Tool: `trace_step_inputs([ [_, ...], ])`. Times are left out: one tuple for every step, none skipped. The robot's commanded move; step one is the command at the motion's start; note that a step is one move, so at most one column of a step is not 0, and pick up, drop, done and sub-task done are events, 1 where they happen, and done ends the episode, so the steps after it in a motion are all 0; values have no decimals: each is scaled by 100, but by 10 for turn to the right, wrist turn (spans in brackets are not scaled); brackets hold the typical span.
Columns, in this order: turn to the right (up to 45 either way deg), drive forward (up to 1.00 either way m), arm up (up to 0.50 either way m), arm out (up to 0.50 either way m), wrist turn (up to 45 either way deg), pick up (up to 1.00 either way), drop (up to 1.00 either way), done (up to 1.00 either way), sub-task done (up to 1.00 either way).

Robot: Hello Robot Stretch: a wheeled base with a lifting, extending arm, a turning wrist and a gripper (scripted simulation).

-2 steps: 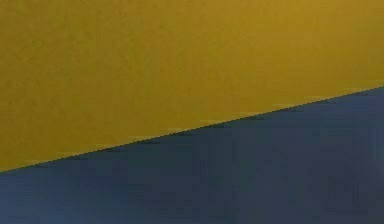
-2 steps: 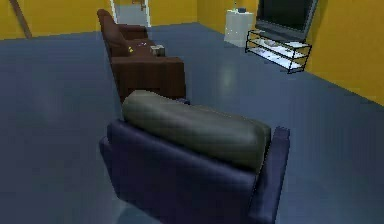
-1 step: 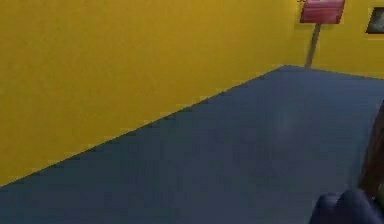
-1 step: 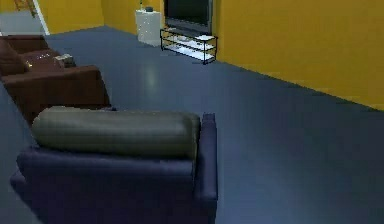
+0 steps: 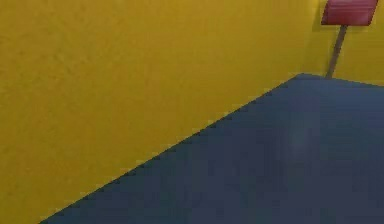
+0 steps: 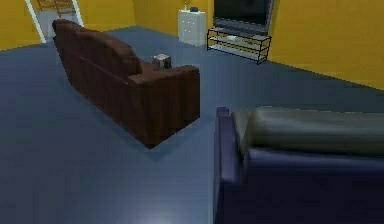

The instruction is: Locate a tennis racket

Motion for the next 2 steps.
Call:
trace_step_inputs([
  [270,0,0,0,0,0,0,0,0],
  [30,0,0,0,0,0,0,0,0],
])
